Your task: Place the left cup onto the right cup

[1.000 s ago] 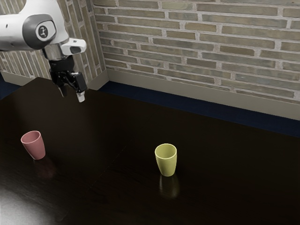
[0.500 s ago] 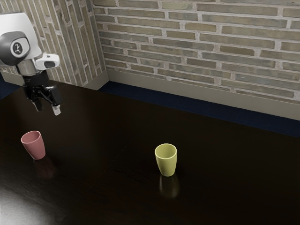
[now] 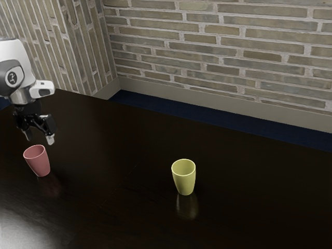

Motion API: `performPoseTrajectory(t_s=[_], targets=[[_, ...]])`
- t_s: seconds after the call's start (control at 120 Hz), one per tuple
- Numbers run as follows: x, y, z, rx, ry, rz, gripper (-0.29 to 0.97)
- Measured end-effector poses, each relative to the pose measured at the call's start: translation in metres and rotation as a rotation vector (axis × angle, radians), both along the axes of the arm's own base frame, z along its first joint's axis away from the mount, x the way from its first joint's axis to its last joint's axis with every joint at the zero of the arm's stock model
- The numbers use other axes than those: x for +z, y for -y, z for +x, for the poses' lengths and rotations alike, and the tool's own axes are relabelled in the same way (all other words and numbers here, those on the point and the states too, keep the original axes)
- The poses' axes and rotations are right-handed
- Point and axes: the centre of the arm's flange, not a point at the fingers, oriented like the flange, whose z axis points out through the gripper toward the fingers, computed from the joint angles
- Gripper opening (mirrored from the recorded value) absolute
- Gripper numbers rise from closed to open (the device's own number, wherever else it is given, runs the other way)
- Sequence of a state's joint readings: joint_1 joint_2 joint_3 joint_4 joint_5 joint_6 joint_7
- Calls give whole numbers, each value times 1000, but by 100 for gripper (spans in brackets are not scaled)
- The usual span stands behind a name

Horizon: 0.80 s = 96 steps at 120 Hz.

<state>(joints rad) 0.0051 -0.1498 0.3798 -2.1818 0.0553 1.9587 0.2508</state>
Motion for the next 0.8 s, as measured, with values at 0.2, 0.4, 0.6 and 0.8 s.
performPoseTrajectory(t_s=[0.2,0.4,0.6,0.8], targets=[[-17,-15,5,23,21,23,68],[-33,-29,12,30,37,46,68],[-51,-46,14,36,38,66,68],[-67,-64,13,45,39,81,68]])
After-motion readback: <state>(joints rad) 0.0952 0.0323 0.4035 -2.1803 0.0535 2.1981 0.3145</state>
